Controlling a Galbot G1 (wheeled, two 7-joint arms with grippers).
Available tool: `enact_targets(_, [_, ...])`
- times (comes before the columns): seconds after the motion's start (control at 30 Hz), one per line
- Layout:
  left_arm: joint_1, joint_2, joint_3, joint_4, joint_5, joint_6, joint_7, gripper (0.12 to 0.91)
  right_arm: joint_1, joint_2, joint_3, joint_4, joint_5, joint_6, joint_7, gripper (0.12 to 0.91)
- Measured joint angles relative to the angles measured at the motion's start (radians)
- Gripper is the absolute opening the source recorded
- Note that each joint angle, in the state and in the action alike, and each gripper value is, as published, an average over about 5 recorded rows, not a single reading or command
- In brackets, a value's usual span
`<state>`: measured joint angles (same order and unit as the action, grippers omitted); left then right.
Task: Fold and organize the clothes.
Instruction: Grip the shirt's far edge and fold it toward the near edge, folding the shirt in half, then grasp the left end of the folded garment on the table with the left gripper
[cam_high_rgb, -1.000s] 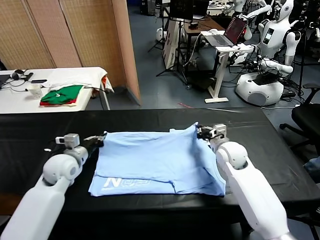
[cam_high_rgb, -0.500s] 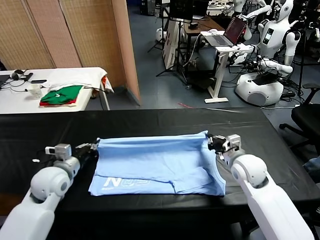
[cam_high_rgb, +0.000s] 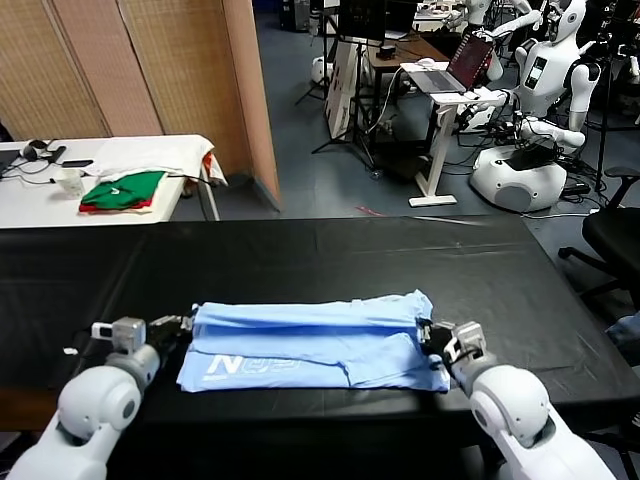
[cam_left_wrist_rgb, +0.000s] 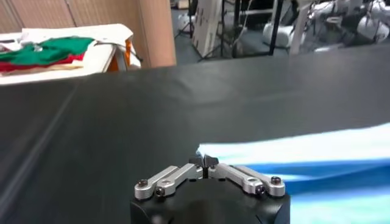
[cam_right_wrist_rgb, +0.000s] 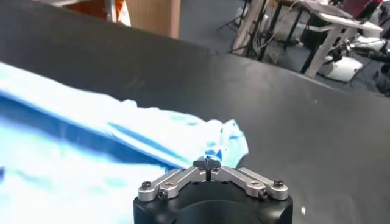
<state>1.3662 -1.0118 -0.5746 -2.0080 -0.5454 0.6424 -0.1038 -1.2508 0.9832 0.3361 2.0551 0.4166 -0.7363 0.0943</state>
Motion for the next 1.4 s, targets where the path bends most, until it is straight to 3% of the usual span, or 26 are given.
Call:
enact_targets(0.27, [0.081, -0.031, -0.025, -0.031, 0.028, -0.008, 0.003, 0.151, -0.015, 0.001, -0.002, 0.008, 0.003, 0.0, -0.007, 0.146])
enact_targets(0.33, [0.091, -0.037, -0.026, -0.033, 0.04, -0.009, 0.007, 0.154, -0.019, 0.001, 0.003, 0.013, 0.01, 0.0, -0.017, 0.188])
enact_targets(0.4, [0.1, -0.043, -0.028, -0.037, 0.05, -0.01, 0.008, 0.176, -0.026, 0.002, 0.011, 0.023, 0.021, 0.0, -0.025, 0.286])
enact_targets(0.5, [0.112, -0.053, -0.038, -0.052, 0.056, -0.008, 0.008, 0.306, -0.038, 0.004, 0.027, 0.04, 0.036, 0.0, -0.027, 0.473])
enact_targets(0.7, [0.132, -0.072, -0.058, -0.097, 0.103, -0.017, 0.013, 0.681, -0.053, 0.022, 0.077, 0.08, 0.068, 0.0, -0.03, 0.823])
enact_targets(0.8, [0.127, -0.081, -0.069, -0.107, 0.113, -0.035, 0.01, 0.835, -0.044, 0.042, 0.104, 0.081, 0.08, 0.001, -0.017, 0.894])
enact_targets(0.87, [0.116, -0.09, -0.072, -0.106, 0.12, -0.06, 0.005, 0.89, -0.031, 0.061, 0.112, 0.068, 0.083, 0.012, 0.007, 0.903])
enact_targets(1.07, [0.048, -0.116, -0.046, -0.054, 0.084, -0.093, -0.003, 0.906, 0.041, 0.135, 0.092, -0.023, 0.074, 0.09, 0.079, 0.907])
enact_targets(1.4, [-0.036, -0.111, -0.022, 0.051, -0.013, -0.065, -0.002, 0.907, 0.126, 0.209, 0.069, -0.176, 0.048, 0.142, 0.095, 0.898])
